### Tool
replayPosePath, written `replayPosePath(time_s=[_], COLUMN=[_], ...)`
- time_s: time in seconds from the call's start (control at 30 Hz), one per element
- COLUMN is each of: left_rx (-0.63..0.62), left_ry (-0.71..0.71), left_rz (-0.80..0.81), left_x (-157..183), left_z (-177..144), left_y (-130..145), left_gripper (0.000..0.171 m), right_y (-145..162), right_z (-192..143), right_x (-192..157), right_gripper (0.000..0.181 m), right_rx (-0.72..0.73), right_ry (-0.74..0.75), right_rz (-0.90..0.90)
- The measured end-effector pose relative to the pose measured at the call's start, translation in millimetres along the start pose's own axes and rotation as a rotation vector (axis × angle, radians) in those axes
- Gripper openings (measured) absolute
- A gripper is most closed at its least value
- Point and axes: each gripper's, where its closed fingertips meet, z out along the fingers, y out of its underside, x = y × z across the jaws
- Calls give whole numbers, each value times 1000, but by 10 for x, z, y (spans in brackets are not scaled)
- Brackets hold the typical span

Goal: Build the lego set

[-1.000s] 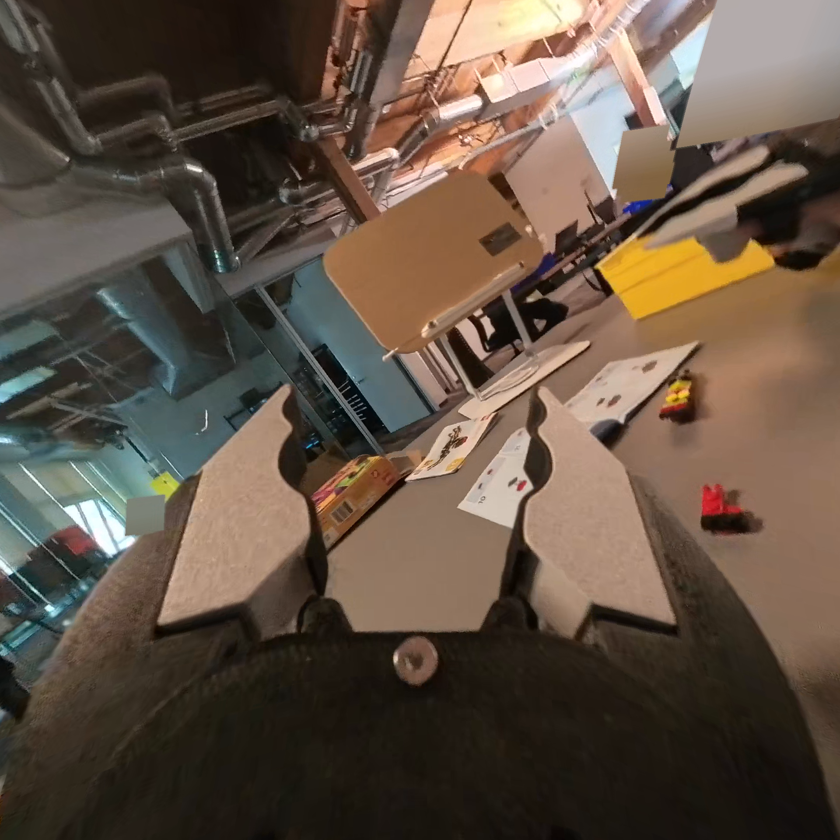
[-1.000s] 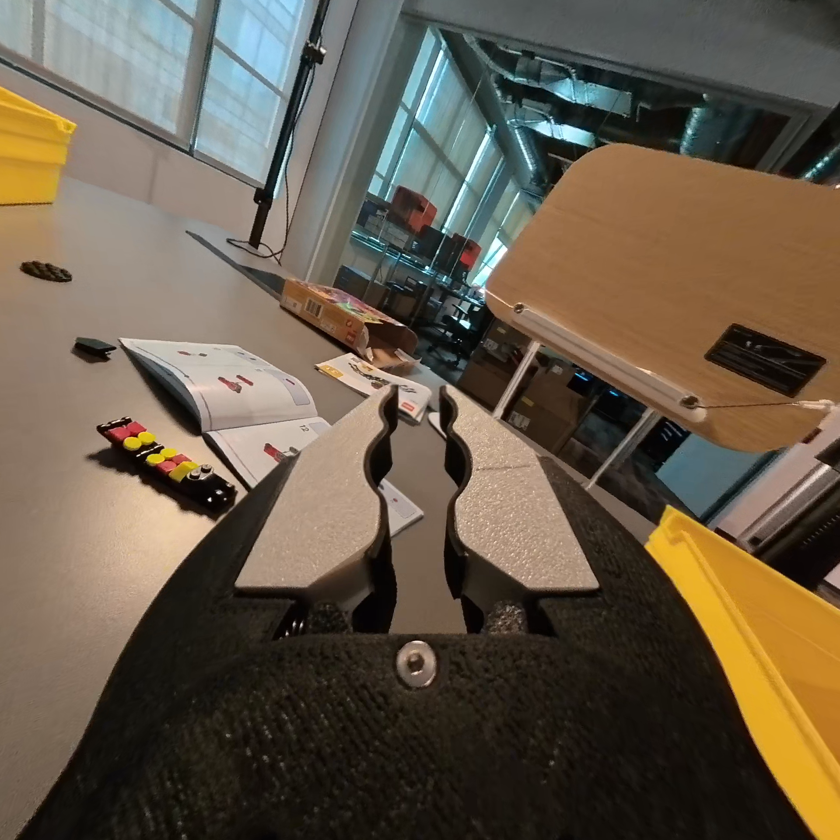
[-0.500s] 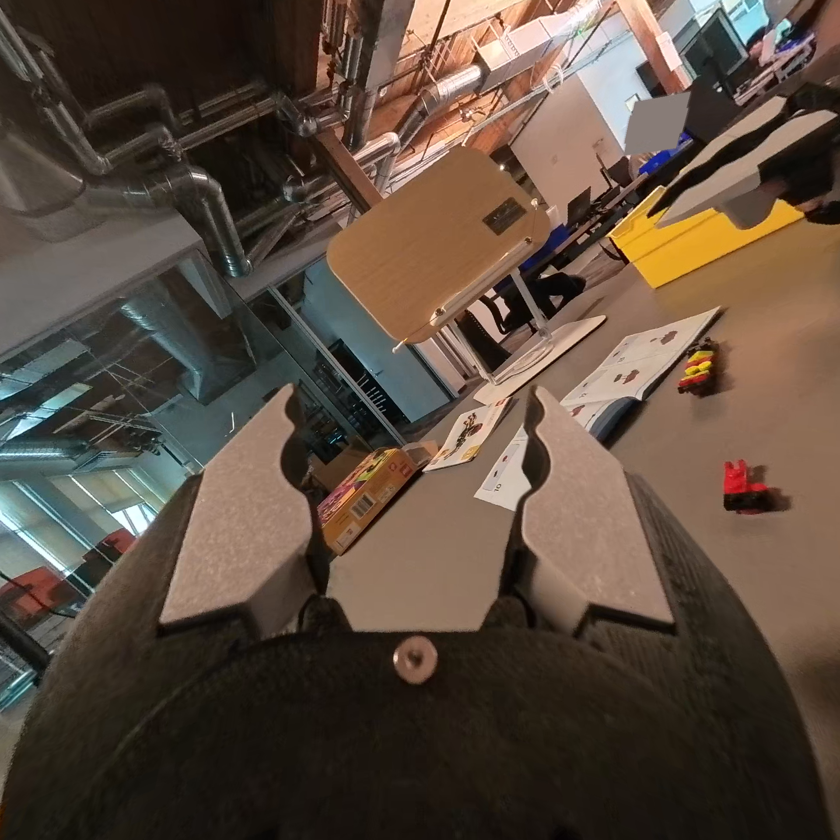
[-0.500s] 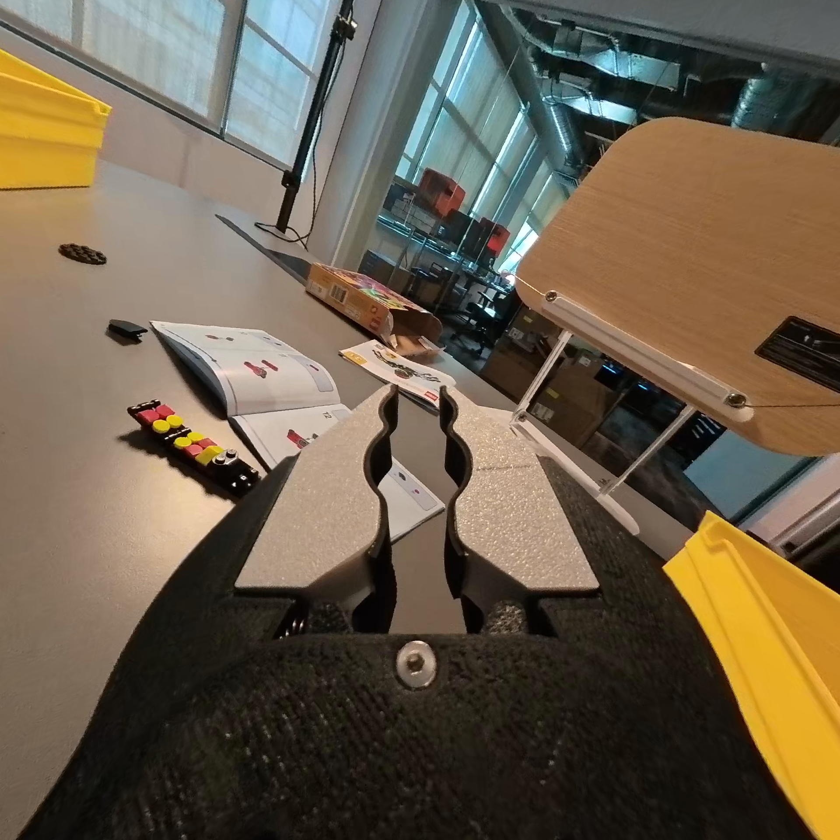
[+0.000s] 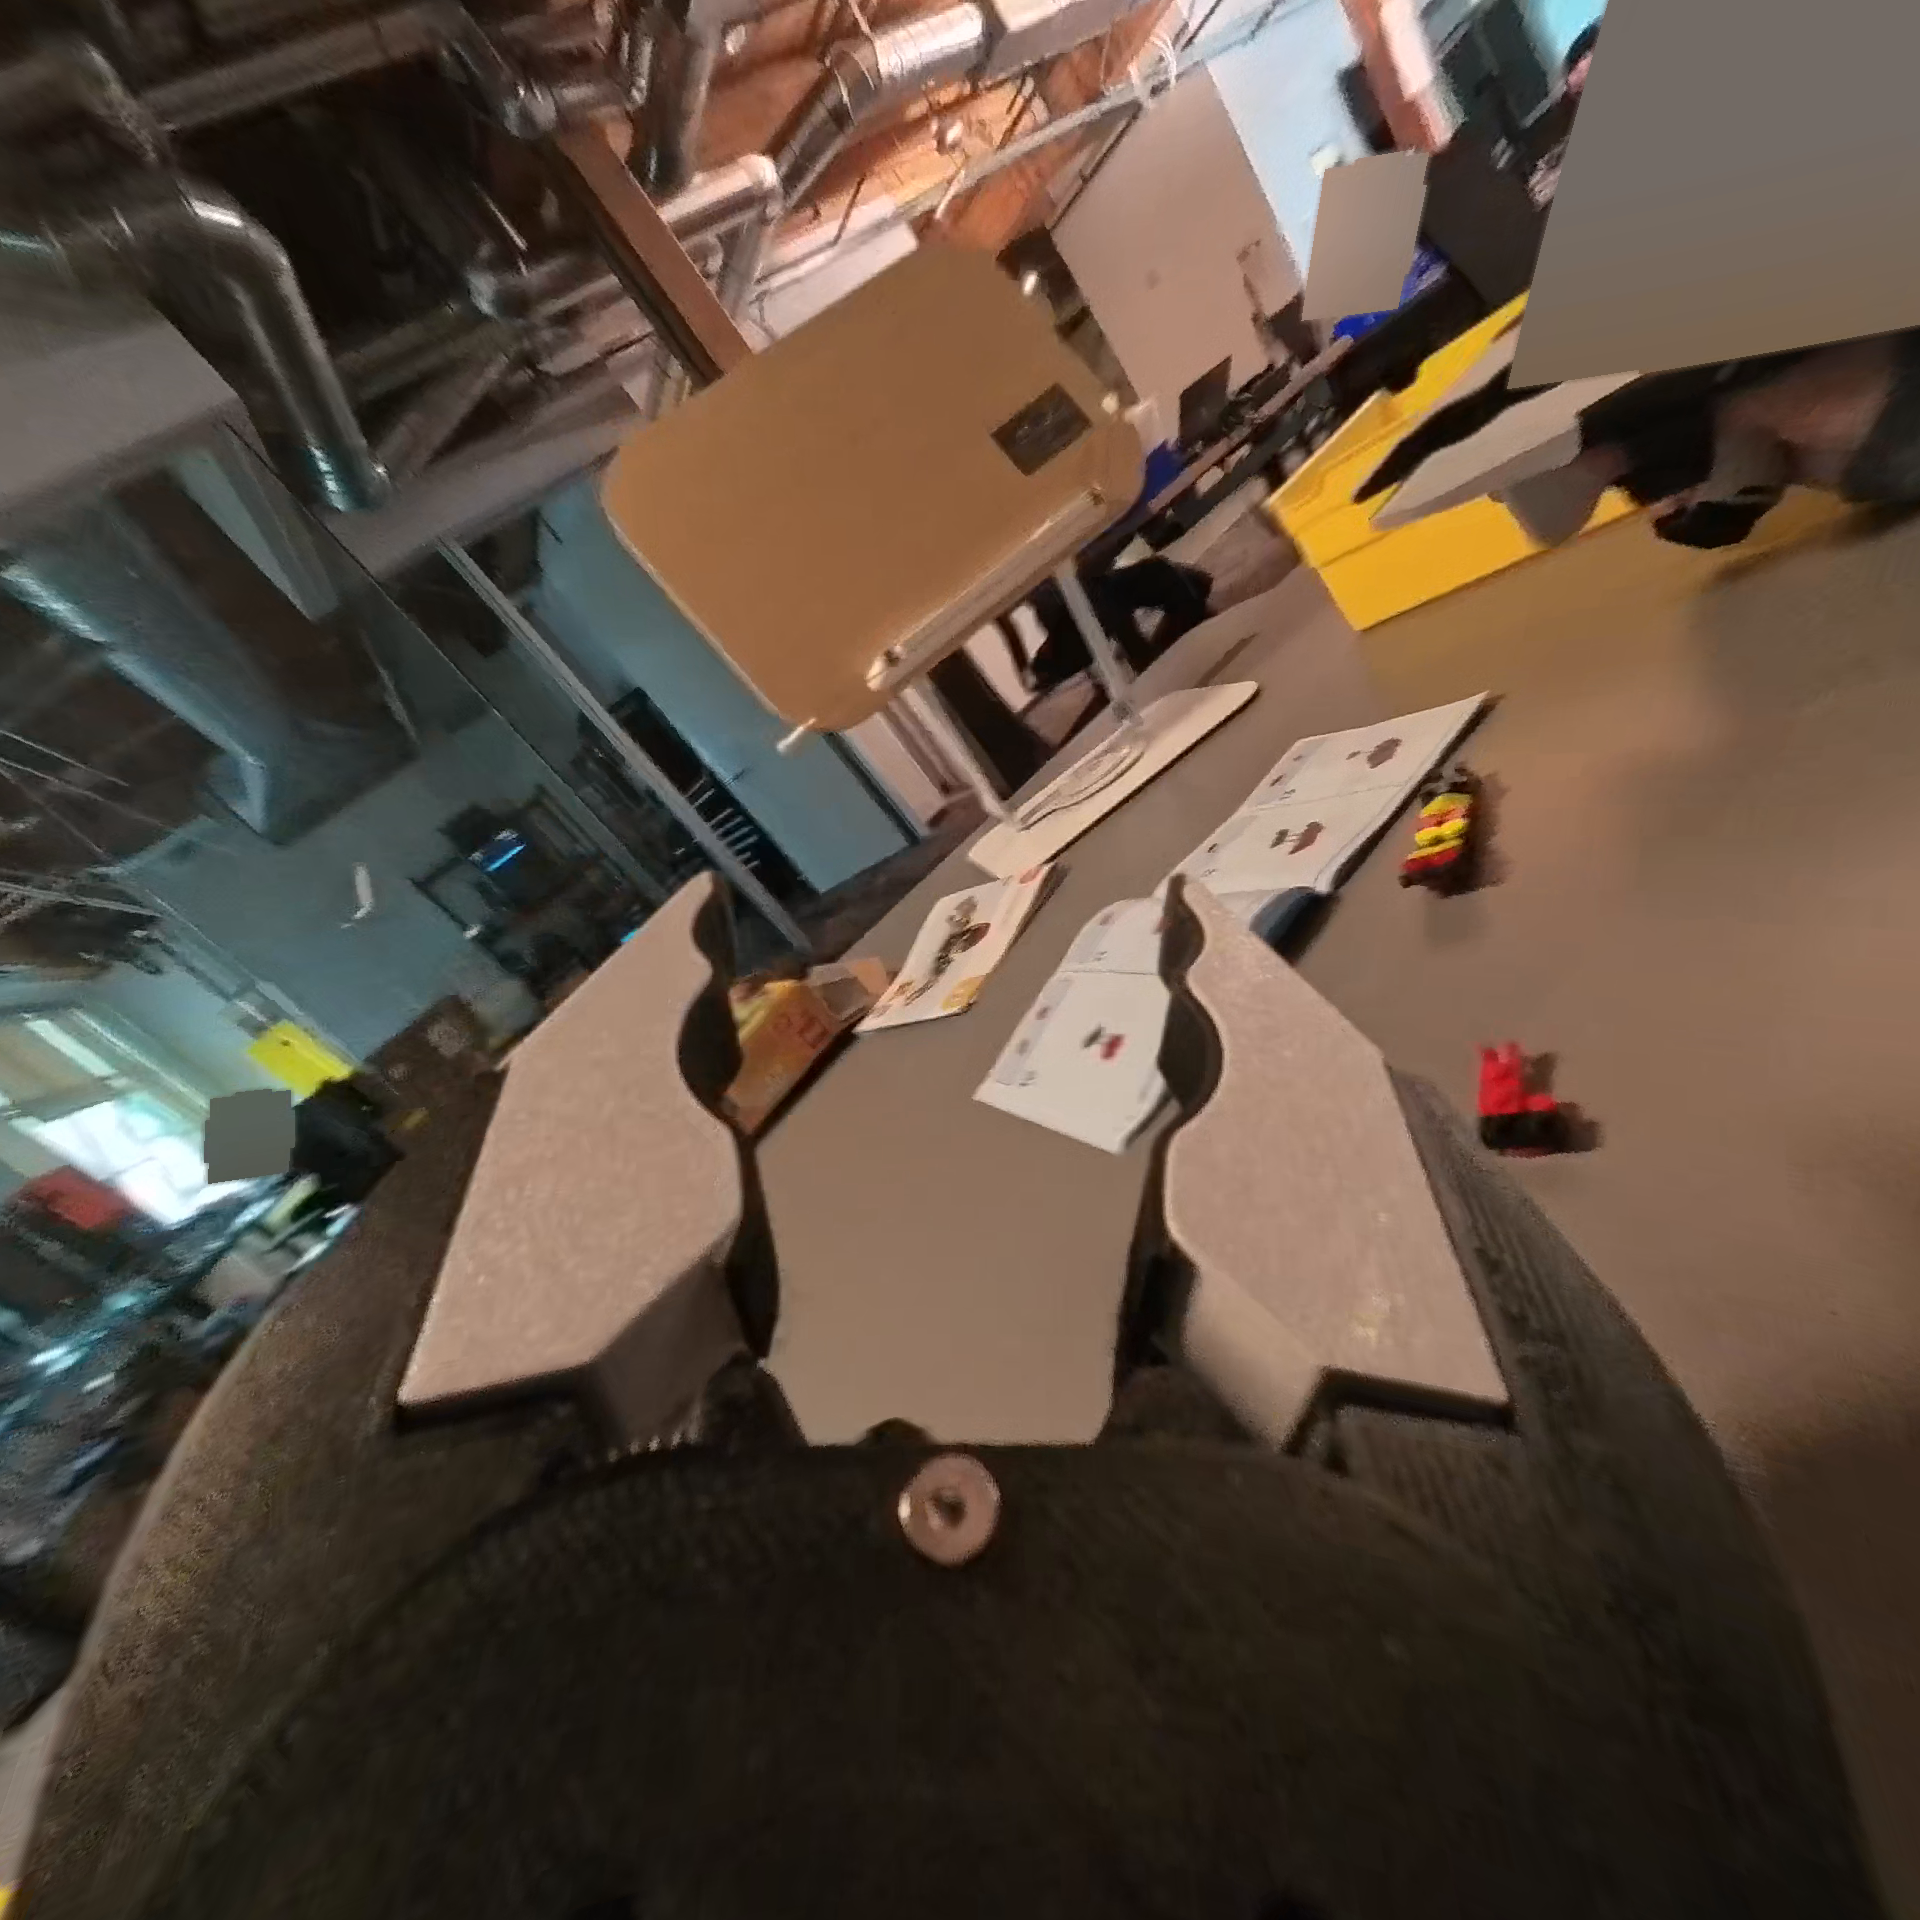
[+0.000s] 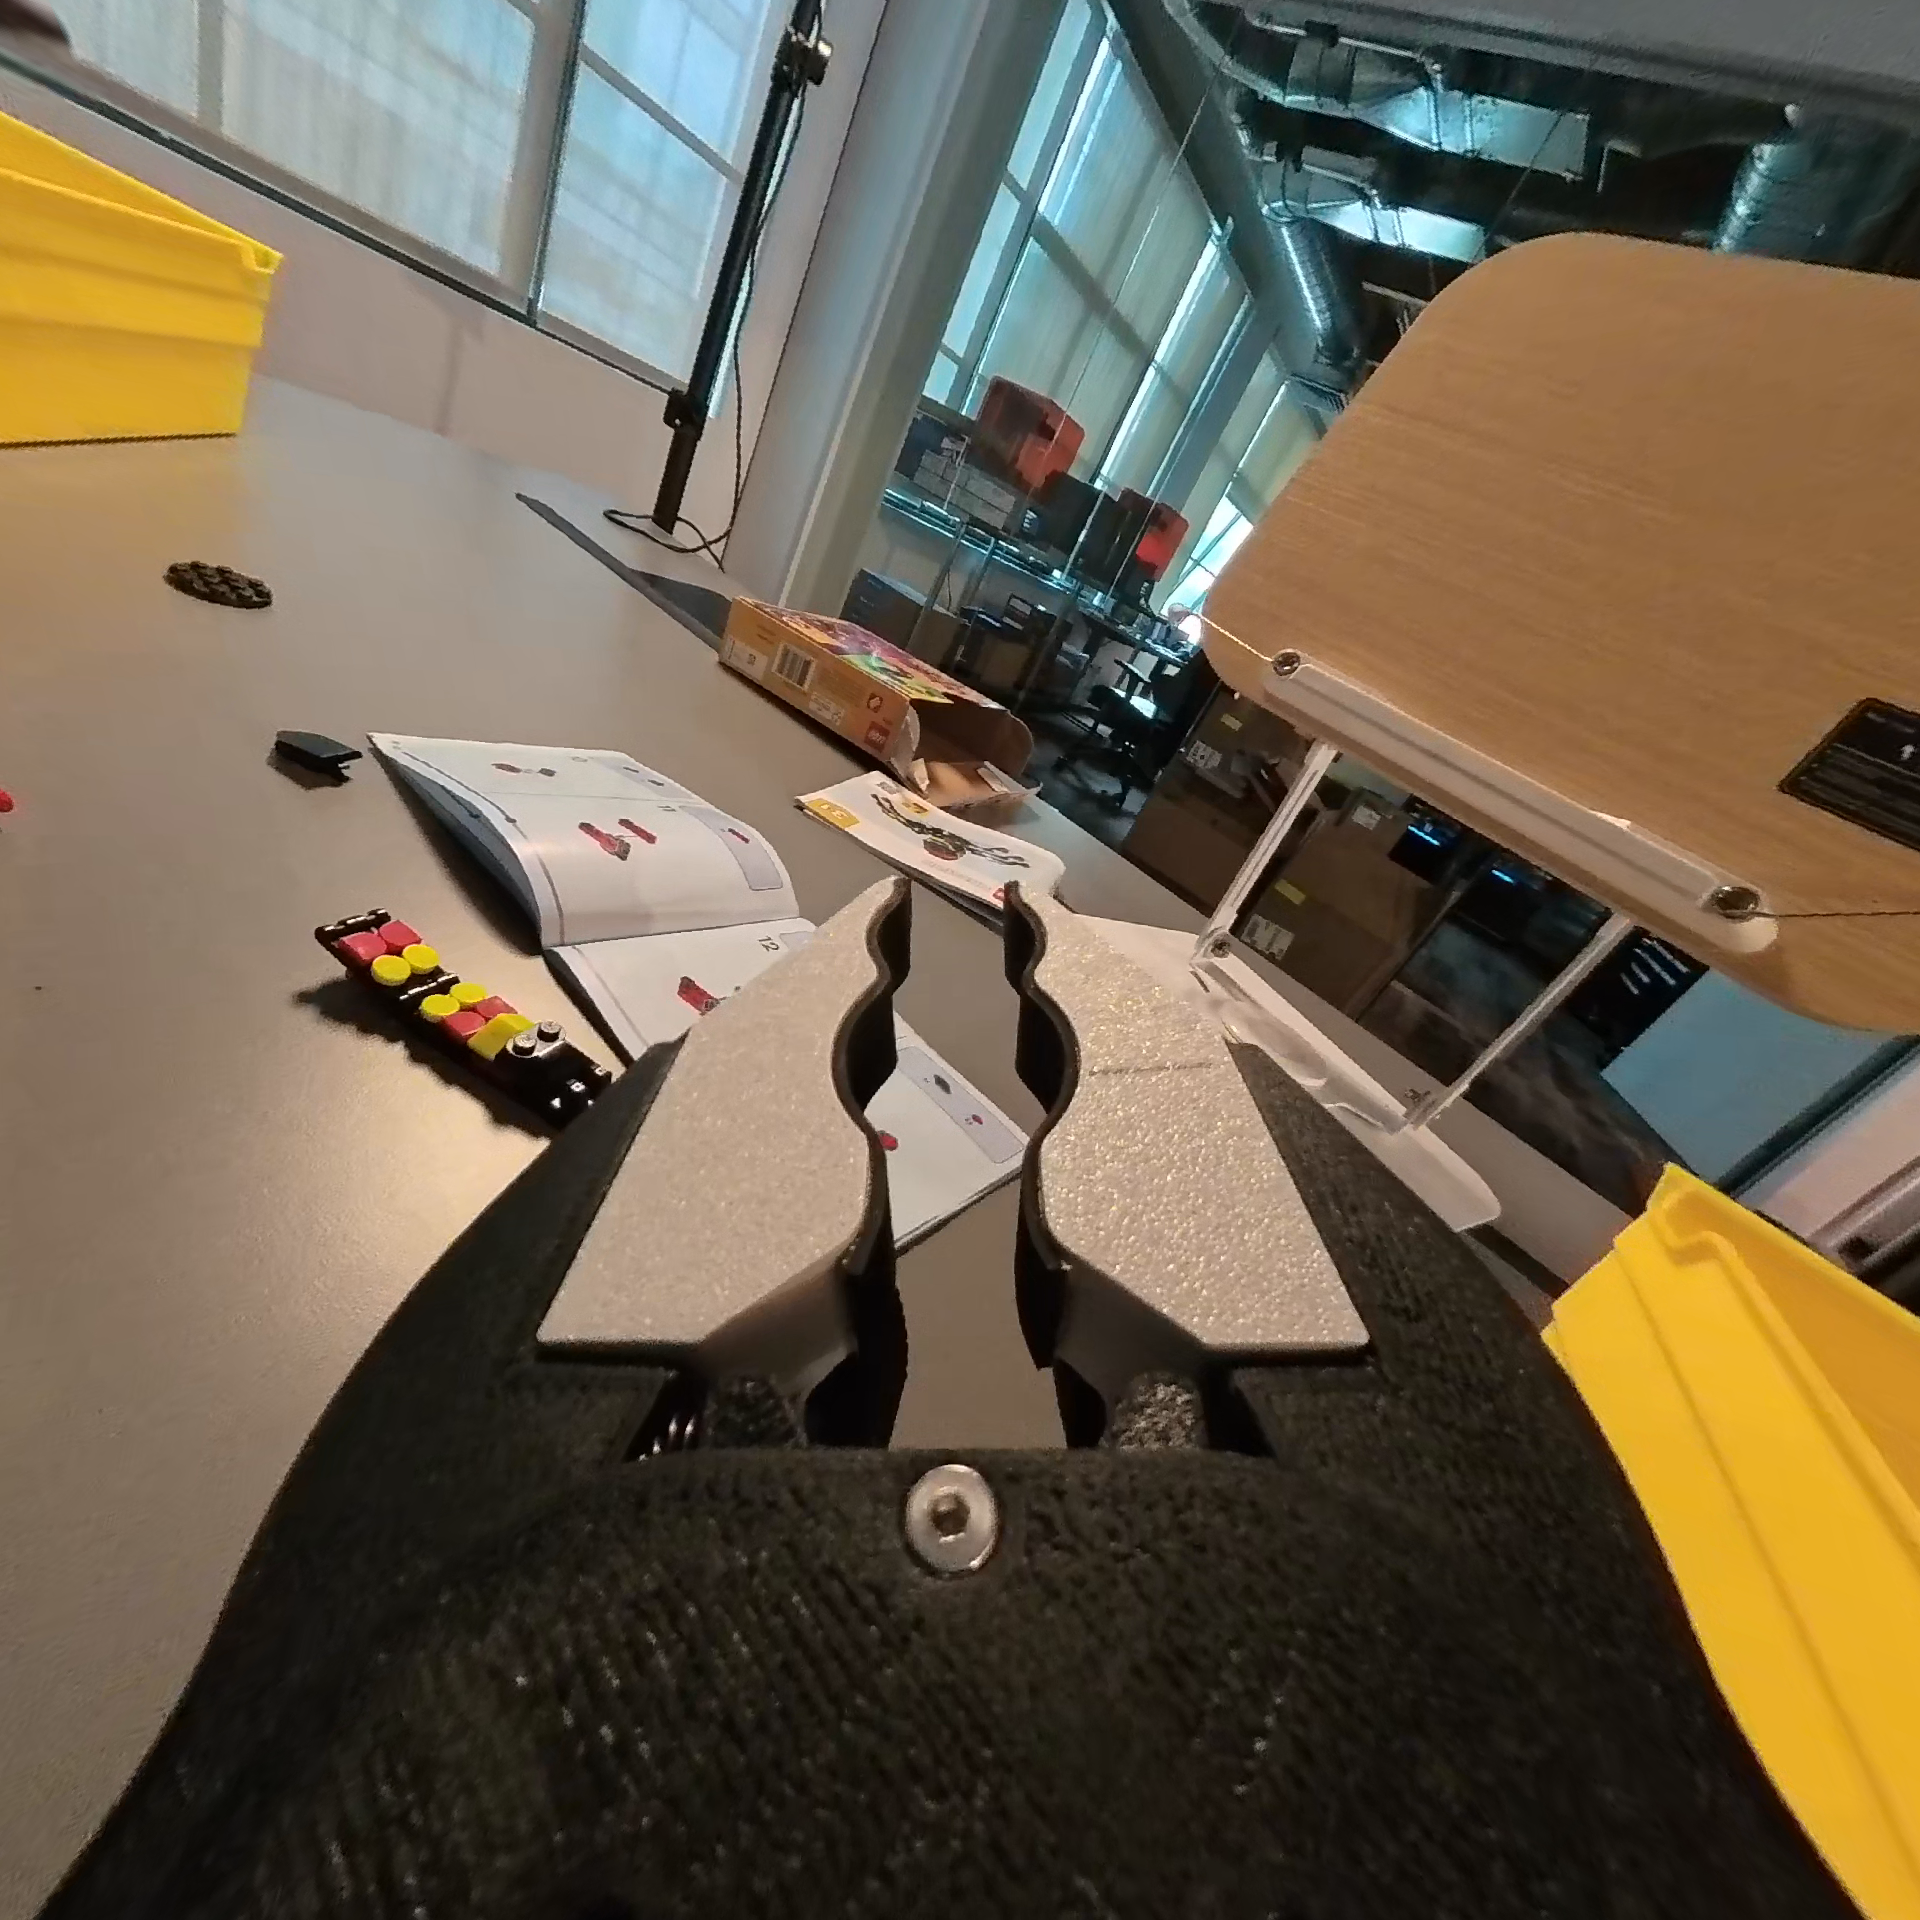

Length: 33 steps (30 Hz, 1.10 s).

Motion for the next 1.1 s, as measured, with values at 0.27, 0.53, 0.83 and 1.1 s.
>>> replayPosePath(time_s=[0.27, 0.53, 0.83, 1.1], left_rx=[-269, -708, -1317, -1803], left_ry=[-458, -481, -227, -45], left_rz=[-47, -559, -709, -955], left_x=[-1494, -2410, -2041, -1465], left_z=[-1049, -1935, -2117, -2601], left_y=[-432, 519, 1622, 2102], left_gripper=[61, 63, 46, 17], right_y=[23, 44, 44, 23], right_z=[1, 9, 8, 10], right_x=[-5, 9, -8, -57], right_gripper=[16, 15, 15, 15], right_rx=[-9, -14, -22, -17], right_ry=[-2, -5, -1, -19], right_rz=[1, 31, 1, -26])
